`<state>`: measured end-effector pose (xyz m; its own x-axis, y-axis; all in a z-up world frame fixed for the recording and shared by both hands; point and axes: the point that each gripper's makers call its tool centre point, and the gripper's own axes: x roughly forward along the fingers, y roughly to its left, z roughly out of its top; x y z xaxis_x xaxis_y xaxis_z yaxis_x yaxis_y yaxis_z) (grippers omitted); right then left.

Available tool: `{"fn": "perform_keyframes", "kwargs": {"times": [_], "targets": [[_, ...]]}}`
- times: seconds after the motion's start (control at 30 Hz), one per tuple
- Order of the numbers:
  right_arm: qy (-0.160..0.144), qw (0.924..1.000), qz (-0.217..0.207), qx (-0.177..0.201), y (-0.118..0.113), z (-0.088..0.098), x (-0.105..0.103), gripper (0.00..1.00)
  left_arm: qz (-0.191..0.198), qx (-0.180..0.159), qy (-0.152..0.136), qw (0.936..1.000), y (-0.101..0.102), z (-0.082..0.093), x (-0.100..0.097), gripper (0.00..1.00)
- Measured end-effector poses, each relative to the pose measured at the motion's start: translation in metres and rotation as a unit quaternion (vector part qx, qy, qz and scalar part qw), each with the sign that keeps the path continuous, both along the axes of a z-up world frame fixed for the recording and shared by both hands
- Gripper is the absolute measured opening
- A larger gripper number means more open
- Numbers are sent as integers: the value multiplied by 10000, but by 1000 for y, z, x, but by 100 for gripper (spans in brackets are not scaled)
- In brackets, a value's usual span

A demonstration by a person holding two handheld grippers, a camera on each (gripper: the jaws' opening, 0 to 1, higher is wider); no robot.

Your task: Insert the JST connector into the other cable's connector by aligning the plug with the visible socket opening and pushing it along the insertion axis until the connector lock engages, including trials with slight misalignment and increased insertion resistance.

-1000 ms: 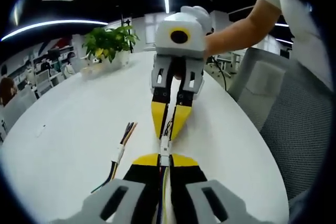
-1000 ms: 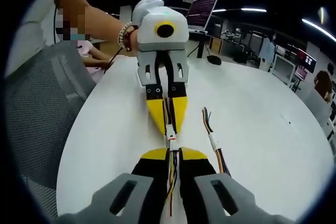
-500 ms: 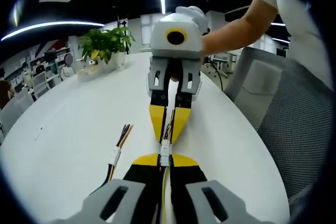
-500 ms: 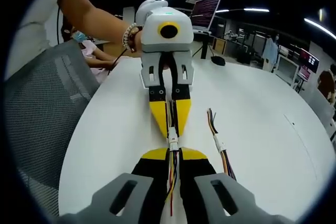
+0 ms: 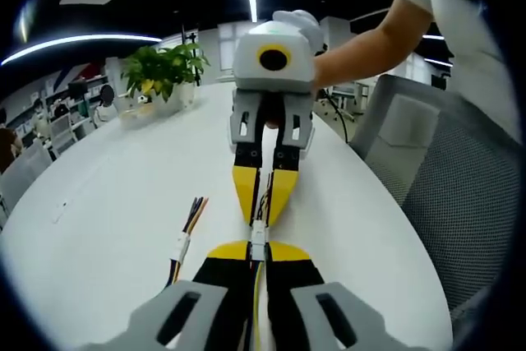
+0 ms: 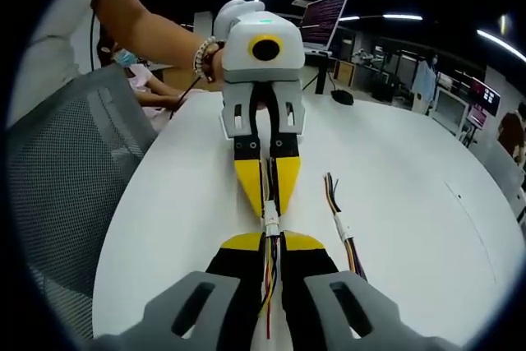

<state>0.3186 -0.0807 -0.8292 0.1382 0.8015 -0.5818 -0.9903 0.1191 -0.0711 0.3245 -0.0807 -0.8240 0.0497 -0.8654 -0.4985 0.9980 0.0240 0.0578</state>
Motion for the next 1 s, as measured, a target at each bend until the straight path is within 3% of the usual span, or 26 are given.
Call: {"fn": "perform_keyframes", "kwargs": {"times": [1.0], "targets": [[16, 10000, -34, 83, 1, 6, 2, 3, -32, -59, -26, 10000, -1, 8, 0, 0]]}}
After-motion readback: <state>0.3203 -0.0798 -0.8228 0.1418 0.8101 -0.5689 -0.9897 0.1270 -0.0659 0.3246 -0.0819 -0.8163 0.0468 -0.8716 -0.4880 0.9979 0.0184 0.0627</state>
